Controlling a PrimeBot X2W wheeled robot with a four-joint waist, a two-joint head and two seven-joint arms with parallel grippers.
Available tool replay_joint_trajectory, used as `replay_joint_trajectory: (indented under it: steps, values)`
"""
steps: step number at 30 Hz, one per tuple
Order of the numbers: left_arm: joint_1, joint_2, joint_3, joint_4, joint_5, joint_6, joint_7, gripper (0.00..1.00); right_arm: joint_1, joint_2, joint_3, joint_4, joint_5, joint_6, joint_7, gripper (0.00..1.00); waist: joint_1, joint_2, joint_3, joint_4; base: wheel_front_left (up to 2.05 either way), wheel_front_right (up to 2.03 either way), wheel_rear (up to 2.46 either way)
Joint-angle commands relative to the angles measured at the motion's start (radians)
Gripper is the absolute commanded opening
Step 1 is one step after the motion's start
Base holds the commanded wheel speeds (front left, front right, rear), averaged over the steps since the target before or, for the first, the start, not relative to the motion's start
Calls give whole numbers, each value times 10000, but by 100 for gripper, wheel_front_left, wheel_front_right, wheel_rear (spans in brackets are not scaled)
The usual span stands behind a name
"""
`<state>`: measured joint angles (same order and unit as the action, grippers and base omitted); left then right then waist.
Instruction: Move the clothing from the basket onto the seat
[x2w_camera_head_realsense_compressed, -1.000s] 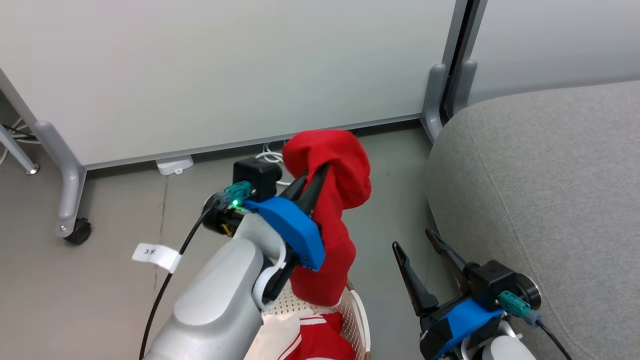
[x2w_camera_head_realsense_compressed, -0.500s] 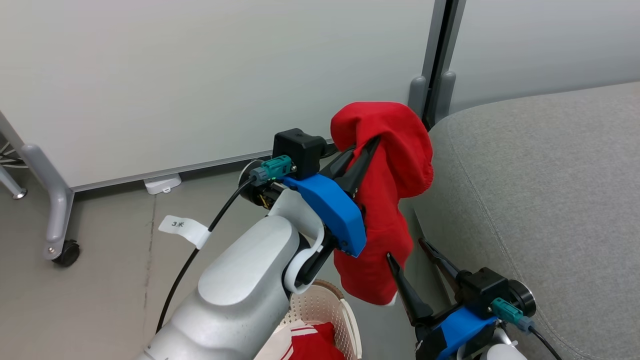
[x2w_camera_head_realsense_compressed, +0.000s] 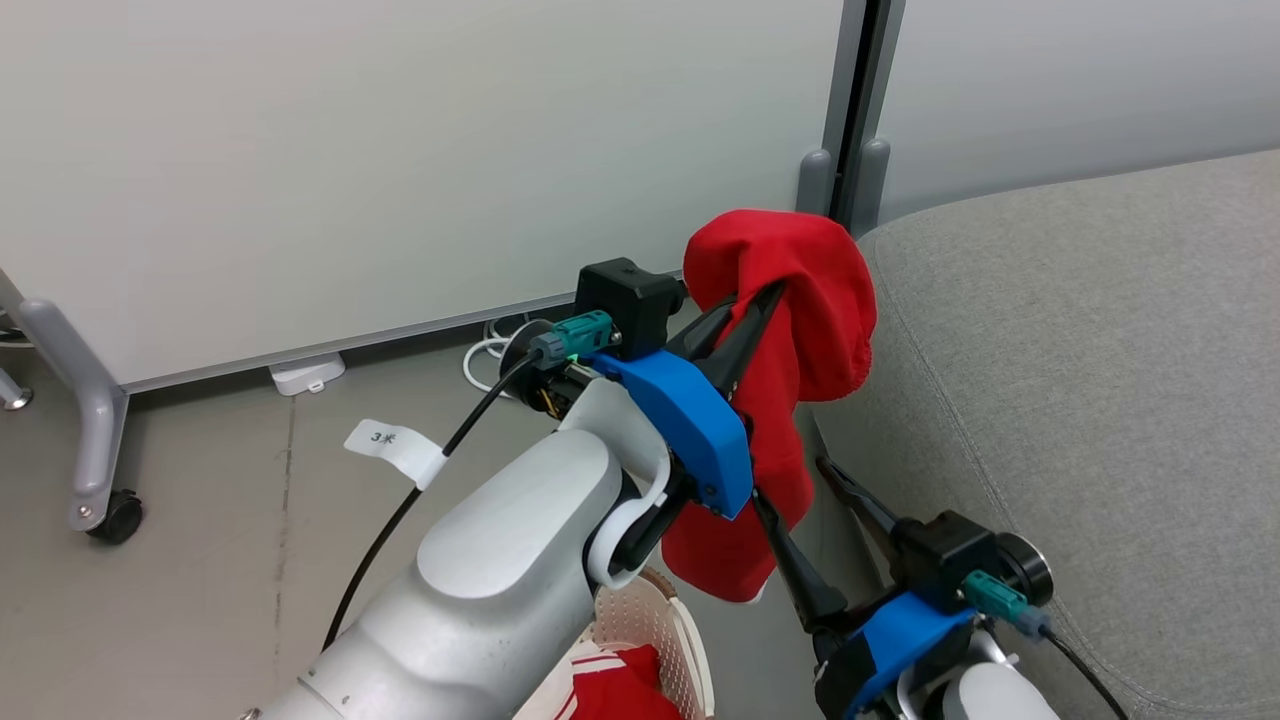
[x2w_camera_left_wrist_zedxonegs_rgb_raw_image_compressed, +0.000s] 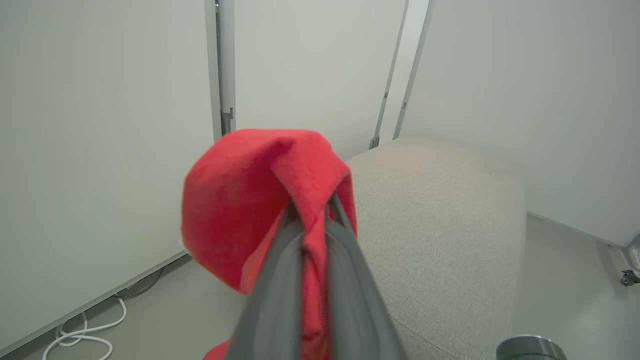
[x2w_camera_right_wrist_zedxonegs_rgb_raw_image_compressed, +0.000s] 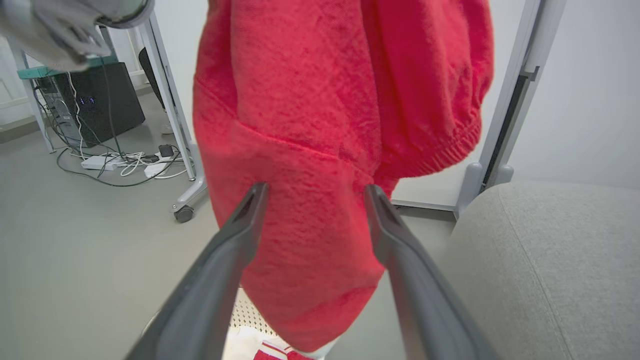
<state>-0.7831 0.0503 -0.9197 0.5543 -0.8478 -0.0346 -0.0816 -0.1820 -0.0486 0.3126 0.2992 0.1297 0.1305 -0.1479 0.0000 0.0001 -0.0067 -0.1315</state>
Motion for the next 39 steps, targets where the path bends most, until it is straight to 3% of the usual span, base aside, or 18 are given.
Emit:
replay_joint_trajectory:
  steps: [1,17,29,30,31,33,39]
  values:
    - [-213,4,-98,46,-99,22,-82,0,-231,-31,71,67,83,5,65,100,0,-1,1,13,0,0,0]
    - [-563,4,-1029,60,-869,29,-216,0,-1729,-30,983,1744,1098,5,774,100,0,-1,21,209,0,0,0]
    - [-776,4,-1536,44,-1369,140,-368,0,-2698,-31,1612,3035,1641,5,456,100,0,-1,31,340,0,0,0]
    - [-788,4,-1569,69,-1393,151,-384,0,-2731,-30,1636,3122,1664,5,409,80,0,-1,29,342,0,0,0]
    - [-806,4,-1598,104,-1404,141,-396,0,-2751,-30,1660,3200,1693,5,379,48,0,-1,26,341,0,0,0]
    - [-843,2,-1649,155,-1469,150,-444,0,-2818,-30,1684,3317,1713,5,280,0,0,-1,19,336,0,0,0]
    - [-917,4,-1779,316,-1584,164,-544,0,-2907,-30,1854,3607,1795,5,184,0,0,-1,0,315,0,0,0]
